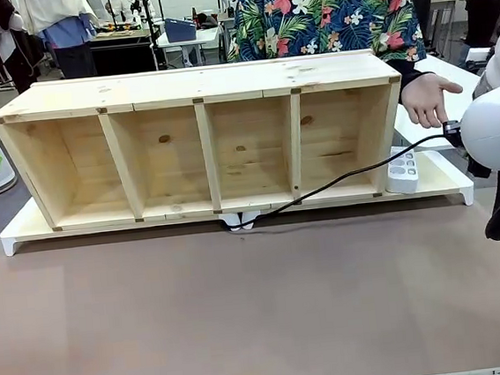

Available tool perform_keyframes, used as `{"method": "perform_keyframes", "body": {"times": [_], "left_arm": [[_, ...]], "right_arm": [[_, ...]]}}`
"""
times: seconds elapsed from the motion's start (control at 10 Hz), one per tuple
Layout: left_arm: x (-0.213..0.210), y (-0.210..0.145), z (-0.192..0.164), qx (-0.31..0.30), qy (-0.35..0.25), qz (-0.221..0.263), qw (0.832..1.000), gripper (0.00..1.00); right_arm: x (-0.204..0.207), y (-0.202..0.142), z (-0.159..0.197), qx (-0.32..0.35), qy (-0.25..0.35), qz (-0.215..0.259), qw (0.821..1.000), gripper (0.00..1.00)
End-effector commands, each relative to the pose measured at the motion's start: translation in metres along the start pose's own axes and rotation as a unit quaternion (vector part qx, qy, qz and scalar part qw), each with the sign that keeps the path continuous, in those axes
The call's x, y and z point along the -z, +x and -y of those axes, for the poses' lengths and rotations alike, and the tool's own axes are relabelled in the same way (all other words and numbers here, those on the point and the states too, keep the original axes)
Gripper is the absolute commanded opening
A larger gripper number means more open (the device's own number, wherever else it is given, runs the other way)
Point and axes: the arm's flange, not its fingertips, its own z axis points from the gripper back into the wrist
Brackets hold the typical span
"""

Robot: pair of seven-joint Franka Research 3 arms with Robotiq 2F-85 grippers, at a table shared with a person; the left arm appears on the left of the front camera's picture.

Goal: Perform cable management.
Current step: Pull the grasped Power Cable to the location of the Power Strip.

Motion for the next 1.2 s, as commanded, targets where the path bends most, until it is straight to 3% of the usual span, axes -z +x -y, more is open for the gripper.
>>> {"method": "perform_keyframes", "body": {"times": [0.0, 0.4, 0.7, 1.1], "left_arm": [[0.001, 0.001, -0.001, -0.002, 0.0, 0.003, 1.0, 1.0], [0.001, 0.001, -0.001, -0.002, 0.0, 0.003, 1.0, 1.0], [0.001, 0.001, -0.001, -0.002, 0.0, 0.003, 1.0, 1.0], [0.001, 0.001, -0.001, -0.002, 0.0, 0.003, 1.0, 1.0]], "right_arm": [[0.009, 0.018, 0.006, -0.001, 0.023, 0.016, 1.0, 0.15], [0.01, 0.04, -0.009, 0.007, 0.094, 0.036, 0.995, 0.15], [0.01, 0.051, -0.017, 0.001, 0.099, 0.057, 0.993, 0.15], [0.01, 0.047, -0.021, 0.003, 0.086, 0.047, 0.995, 0.15]]}}
